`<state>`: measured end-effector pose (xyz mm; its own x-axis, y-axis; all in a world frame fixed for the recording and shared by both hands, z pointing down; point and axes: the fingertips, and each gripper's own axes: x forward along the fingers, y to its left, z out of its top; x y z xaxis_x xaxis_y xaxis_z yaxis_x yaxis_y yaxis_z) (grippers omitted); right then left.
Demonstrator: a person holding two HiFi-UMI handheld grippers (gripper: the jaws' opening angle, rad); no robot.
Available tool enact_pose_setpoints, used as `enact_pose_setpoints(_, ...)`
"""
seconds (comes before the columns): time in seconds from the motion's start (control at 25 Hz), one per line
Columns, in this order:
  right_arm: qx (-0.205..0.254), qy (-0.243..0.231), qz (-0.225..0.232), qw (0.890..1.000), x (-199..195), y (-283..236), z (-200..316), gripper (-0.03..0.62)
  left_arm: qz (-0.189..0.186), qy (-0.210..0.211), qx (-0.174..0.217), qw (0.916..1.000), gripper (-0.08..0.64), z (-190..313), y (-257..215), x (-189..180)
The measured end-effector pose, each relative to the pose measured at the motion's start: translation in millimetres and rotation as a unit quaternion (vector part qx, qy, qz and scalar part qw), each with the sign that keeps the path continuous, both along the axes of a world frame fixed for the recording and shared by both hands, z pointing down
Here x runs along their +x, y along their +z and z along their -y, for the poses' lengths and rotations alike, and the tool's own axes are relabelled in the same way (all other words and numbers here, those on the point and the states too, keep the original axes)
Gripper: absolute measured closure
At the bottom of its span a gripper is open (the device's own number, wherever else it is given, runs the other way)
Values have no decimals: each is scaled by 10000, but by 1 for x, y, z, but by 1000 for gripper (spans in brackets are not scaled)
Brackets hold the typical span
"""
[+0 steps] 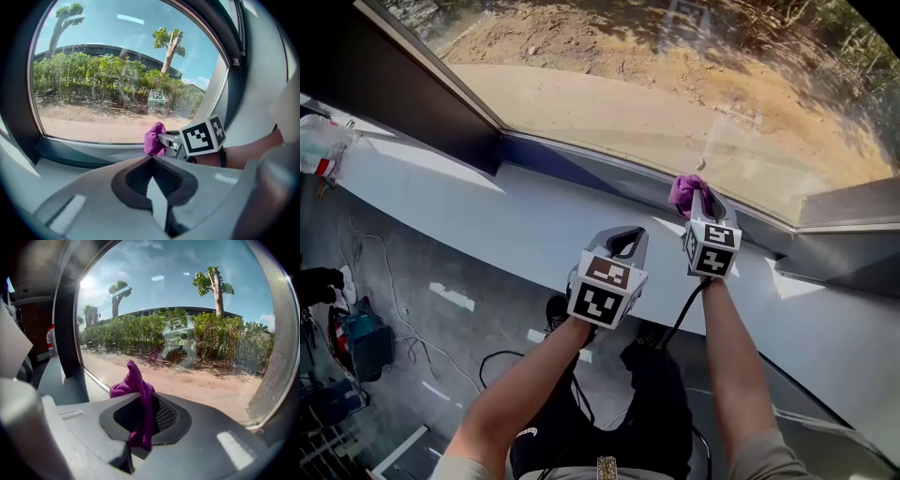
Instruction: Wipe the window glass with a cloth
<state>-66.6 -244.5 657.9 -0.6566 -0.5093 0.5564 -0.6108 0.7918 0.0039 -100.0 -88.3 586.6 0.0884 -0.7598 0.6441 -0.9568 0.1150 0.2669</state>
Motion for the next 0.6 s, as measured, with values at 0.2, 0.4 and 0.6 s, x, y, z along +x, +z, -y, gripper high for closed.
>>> enact_pose_setpoints(0.2, 300, -92, 338, 9989, -5, -57, -3, 522, 15, 60, 0, 10000, 560, -3, -17, 6)
enact_pose_setpoints(0.4, 726, -220, 758, 9942, -7, -136, -4, 522, 43, 163, 141, 9998, 560, 3, -47, 15)
enact_pose_setpoints(0.6, 1013, -274, 1191, 9873, -7, -223, -8, 520, 110, 215, 397, 9989, 560, 13, -92, 18)
